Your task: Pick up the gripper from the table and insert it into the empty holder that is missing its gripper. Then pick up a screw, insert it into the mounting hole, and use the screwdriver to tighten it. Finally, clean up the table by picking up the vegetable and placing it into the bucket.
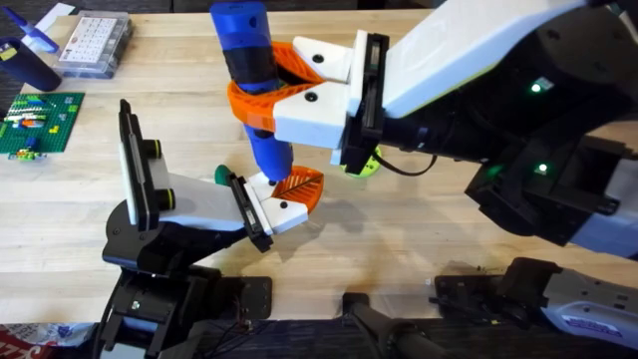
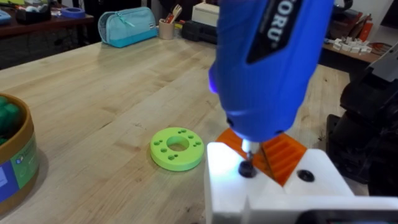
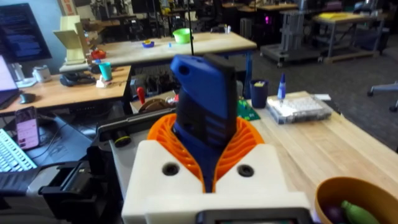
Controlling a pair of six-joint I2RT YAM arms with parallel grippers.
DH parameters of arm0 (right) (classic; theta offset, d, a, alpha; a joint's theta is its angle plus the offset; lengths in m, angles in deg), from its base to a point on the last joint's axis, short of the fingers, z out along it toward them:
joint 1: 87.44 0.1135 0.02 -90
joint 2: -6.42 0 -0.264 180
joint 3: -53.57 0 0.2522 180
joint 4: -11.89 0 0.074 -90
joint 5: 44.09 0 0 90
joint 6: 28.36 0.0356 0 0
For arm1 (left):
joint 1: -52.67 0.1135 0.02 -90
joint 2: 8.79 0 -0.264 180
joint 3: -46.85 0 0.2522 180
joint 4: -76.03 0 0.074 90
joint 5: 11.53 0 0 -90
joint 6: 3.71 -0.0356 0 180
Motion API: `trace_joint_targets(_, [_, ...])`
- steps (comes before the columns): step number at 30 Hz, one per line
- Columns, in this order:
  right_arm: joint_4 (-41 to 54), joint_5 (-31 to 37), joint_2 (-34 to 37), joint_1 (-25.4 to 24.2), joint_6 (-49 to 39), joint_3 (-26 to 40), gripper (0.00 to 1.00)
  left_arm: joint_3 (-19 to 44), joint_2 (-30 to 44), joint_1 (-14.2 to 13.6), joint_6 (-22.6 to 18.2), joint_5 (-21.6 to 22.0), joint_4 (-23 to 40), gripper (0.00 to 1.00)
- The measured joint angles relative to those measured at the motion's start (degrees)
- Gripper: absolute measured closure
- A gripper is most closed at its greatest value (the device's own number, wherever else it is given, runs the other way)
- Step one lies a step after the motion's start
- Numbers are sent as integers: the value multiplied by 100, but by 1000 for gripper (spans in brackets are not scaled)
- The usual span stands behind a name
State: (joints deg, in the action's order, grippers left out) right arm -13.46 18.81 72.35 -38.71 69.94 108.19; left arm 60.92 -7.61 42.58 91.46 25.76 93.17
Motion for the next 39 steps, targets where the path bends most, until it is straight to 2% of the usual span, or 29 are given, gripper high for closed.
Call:
trace_joint_targets(3, [99,3,28,0,5,-19,963,0,1,0,17,0,76,984])
trace_joint_targets(11, [-770,1,60,-26,7,-76,965,0,-1,0,23,13,71,984])
trace_joint_targets(17, [-429,28,57,-39,6,-89,965,0,-1,0,22,17,71,984])
trace_joint_targets(25, [-461,535,57,-54,8,-95,964,0,-1,0,24,0,112,984])
trace_joint_targets(39, [-289,286,57,-52,22,450,963,1,-1,0,24,0,113,984])
